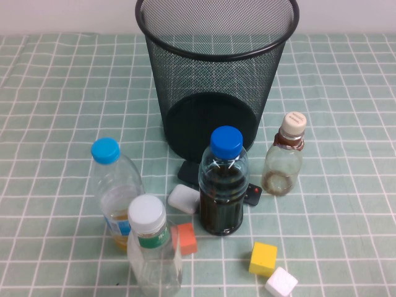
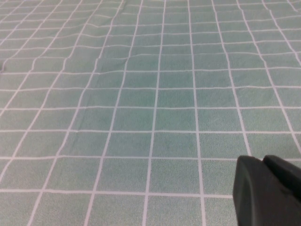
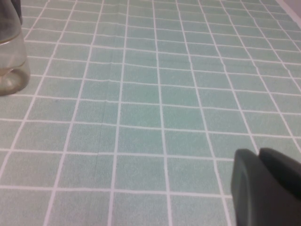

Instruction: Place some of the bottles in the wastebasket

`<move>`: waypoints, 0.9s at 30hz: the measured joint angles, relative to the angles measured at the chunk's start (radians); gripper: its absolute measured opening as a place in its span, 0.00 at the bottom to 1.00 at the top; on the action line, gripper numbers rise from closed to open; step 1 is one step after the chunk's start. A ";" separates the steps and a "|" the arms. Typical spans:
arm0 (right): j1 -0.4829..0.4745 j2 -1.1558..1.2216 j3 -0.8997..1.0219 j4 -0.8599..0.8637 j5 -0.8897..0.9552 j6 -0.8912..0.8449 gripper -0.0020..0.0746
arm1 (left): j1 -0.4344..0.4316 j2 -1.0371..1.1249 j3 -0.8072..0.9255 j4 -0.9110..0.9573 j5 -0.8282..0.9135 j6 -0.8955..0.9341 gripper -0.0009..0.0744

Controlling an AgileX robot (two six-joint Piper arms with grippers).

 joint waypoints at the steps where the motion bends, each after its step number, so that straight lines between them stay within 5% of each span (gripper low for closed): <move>1: 0.000 0.000 0.000 0.000 0.000 0.000 0.02 | 0.000 0.000 0.000 0.000 0.000 0.000 0.00; 16: 0.000 0.000 0.000 0.000 0.000 0.000 0.02 | 0.000 0.000 0.000 -0.019 -0.004 0.000 0.00; 27: 0.000 0.000 0.000 0.000 0.000 0.000 0.02 | 0.000 0.000 0.000 -0.575 -0.223 -0.042 0.00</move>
